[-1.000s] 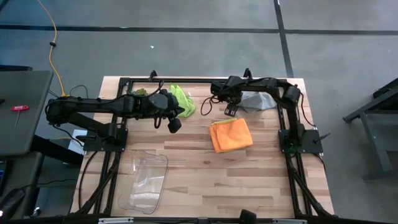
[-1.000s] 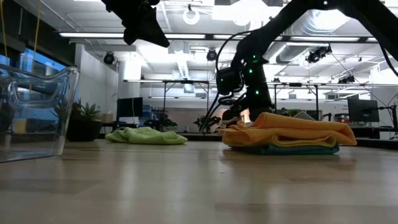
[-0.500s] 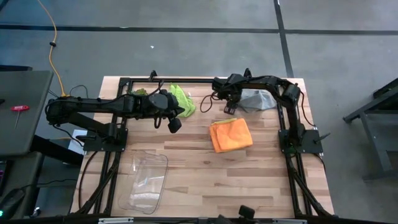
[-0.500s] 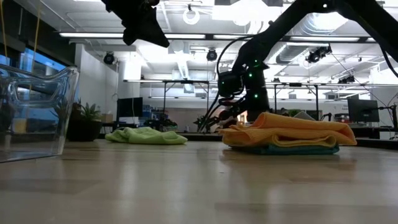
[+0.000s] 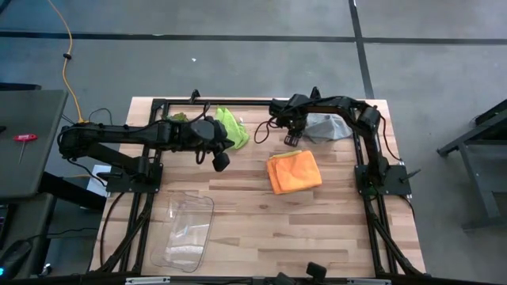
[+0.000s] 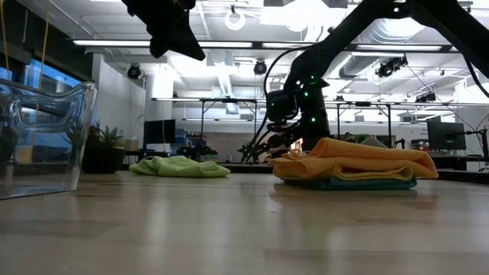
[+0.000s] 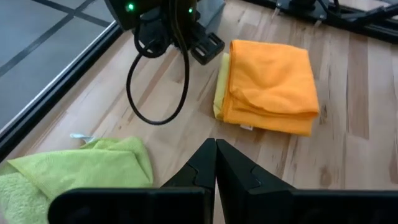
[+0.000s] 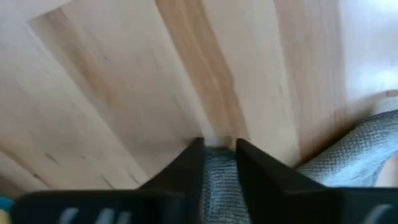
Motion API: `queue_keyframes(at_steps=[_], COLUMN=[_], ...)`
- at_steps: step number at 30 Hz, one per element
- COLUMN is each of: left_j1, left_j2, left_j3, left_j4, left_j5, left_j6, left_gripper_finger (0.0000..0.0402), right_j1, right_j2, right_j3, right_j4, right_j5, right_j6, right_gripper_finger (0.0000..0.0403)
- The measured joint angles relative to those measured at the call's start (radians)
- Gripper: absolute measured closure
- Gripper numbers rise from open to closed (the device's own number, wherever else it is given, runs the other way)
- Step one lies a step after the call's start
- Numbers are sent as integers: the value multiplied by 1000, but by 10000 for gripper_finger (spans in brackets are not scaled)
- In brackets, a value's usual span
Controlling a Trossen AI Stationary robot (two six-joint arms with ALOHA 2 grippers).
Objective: Fold microfiber towels
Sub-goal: Fold the light blue towel
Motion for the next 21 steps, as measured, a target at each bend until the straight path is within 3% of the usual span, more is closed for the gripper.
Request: queue_keyframes(at_steps=[3, 5, 16, 21], left_j1=[0, 0, 0, 0], left_j2=[0, 0, 0, 0], left_j3=[0, 0, 0, 0], left_j4=[-23, -32, -54, -56], left_j5=[1, 1, 3, 3], left_j6=[1, 1, 1, 1], left_gripper_finger=[401, 402, 402, 402], right_j1=[1, 0, 32, 42], right_j2=[1, 1, -74, -161], right_j3=[-1, -1, 13, 11], right_j4=[-5, -6, 10, 37], right_j5=[-16, -31, -51, -140], right_j6=[0, -2, 21, 68], right_gripper_finger=[377, 395, 403, 403])
